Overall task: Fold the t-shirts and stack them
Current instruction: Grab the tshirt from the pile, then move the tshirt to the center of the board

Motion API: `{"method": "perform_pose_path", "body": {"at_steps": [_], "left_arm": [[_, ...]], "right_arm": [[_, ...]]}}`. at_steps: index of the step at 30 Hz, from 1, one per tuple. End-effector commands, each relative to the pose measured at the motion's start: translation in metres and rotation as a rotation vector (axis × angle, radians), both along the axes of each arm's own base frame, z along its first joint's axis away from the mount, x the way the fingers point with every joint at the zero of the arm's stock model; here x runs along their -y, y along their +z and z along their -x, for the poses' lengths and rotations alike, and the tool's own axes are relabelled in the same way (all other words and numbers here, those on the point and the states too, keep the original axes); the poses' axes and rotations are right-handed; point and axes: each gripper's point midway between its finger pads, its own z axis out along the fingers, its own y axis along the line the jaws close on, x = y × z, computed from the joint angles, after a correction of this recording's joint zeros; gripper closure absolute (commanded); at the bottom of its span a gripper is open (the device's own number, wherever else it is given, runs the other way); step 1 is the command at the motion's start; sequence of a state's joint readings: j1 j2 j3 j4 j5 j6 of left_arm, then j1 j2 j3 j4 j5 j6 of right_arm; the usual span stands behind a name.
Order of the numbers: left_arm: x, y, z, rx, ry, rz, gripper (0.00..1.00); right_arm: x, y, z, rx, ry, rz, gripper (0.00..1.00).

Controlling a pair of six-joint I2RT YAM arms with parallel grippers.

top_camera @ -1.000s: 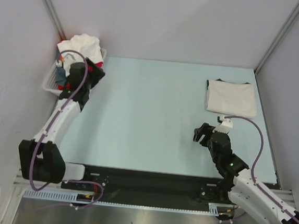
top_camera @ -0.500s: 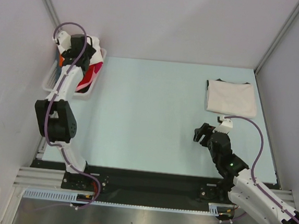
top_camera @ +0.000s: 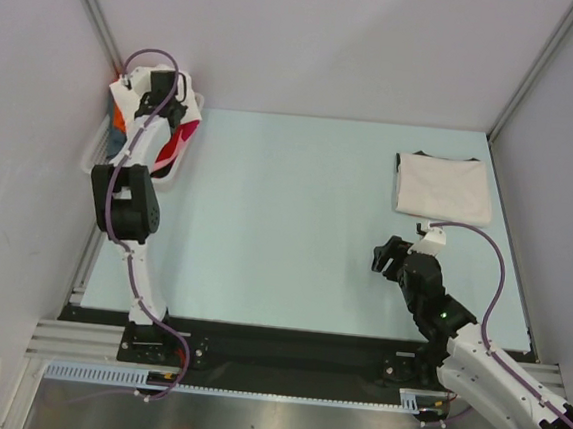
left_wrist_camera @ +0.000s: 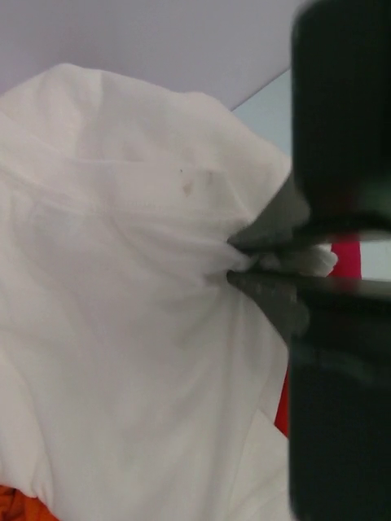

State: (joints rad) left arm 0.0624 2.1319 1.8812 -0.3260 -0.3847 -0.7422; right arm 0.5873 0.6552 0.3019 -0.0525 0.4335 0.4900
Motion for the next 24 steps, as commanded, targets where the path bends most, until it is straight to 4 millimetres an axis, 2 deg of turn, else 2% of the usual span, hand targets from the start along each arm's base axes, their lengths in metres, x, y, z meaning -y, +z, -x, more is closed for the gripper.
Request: {"method": "perform_pose_path", "body": {"at_steps": [1, 2, 3, 4, 6, 7, 8, 9, 10, 12, 13, 14, 15, 16, 18, 19, 20, 23, 24], "left_arm": [[-0.002, 0.047, -0.004, 0.083, -0.027, -0.018, 0.92], [-0.002, 0.056, -0.003, 0.096, -0.031, -0.026, 0.99], [-0.002, 0.065, 0.0, 0.104, -0.034, -0.036, 1.0], [-0.002, 0.092, 0.008, 0.146, -0.03, -0.046, 1.0], [-0.006, 0.116, 0.023, 0.18, -0.006, -0.067, 1.0], [-0.005, 0.152, 0.038, 0.244, -0.001, -0.08, 1.0], [-0.005, 0.161, 0.047, 0.255, -0.002, -0.099, 1.0], [-0.006, 0.179, 0.056, 0.291, 0.008, -0.113, 1.0], [-0.004, 0.213, 0.072, 0.357, 0.006, -0.124, 0.99], [0.003, 0.244, 0.088, 0.413, -0.036, -0.141, 0.99], [0.008, 0.273, 0.105, 0.473, -0.055, -0.145, 0.99], [0.013, 0.293, 0.114, 0.515, -0.08, -0.149, 0.99], [0.025, 0.308, 0.122, 0.55, -0.14, -0.138, 1.0], [0.036, 0.334, 0.14, 0.609, -0.172, -0.135, 1.0], [0.055, 0.357, 0.158, 0.667, -0.23, -0.12, 1.0], [0.08, 0.374, 0.173, 0.714, -0.301, -0.102, 1.0], [0.093, 0.381, 0.179, 0.741, -0.338, -0.087, 1.0], [0.147, 0.399, 0.195, 0.819, -0.514, -0.001, 1.0], [0.177, 0.401, 0.198, 0.83, -0.595, 0.035, 1.0]], "right_arm": [[0.002, 0.006, -0.002, 0.025, -0.02, -0.012, 0.31], [0.003, 0.006, -0.002, 0.025, -0.023, -0.01, 0.31], [0.003, 0.006, -0.002, 0.026, -0.024, -0.013, 0.32], [0.002, 0.006, -0.002, 0.024, -0.022, -0.011, 0.32], [0.002, 0.006, -0.003, 0.028, -0.02, -0.012, 0.32], [0.002, 0.005, -0.003, 0.025, -0.019, -0.011, 0.32], [0.001, 0.006, -0.003, 0.026, -0.019, -0.012, 0.32], [0.002, 0.006, -0.003, 0.025, -0.02, -0.011, 0.32], [0.002, 0.005, -0.003, 0.023, -0.02, -0.009, 0.32], [0.002, 0.006, -0.003, 0.025, -0.02, -0.011, 0.33], [0.002, 0.006, -0.003, 0.026, -0.023, -0.011, 0.33], [0.003, 0.006, -0.003, 0.026, -0.025, -0.011, 0.33], [0.003, 0.007, -0.003, 0.029, -0.027, -0.013, 0.33], [0.003, 0.007, -0.003, 0.029, -0.029, -0.012, 0.33], [0.003, 0.007, -0.003, 0.029, -0.028, -0.011, 0.33], [0.004, 0.007, -0.003, 0.031, -0.031, -0.012, 0.33], [0.004, 0.007, -0.003, 0.028, -0.033, -0.012, 0.33], [0.005, 0.008, -0.002, 0.031, -0.036, -0.015, 0.34], [0.005, 0.008, -0.002, 0.033, -0.037, -0.014, 0.34]]}}
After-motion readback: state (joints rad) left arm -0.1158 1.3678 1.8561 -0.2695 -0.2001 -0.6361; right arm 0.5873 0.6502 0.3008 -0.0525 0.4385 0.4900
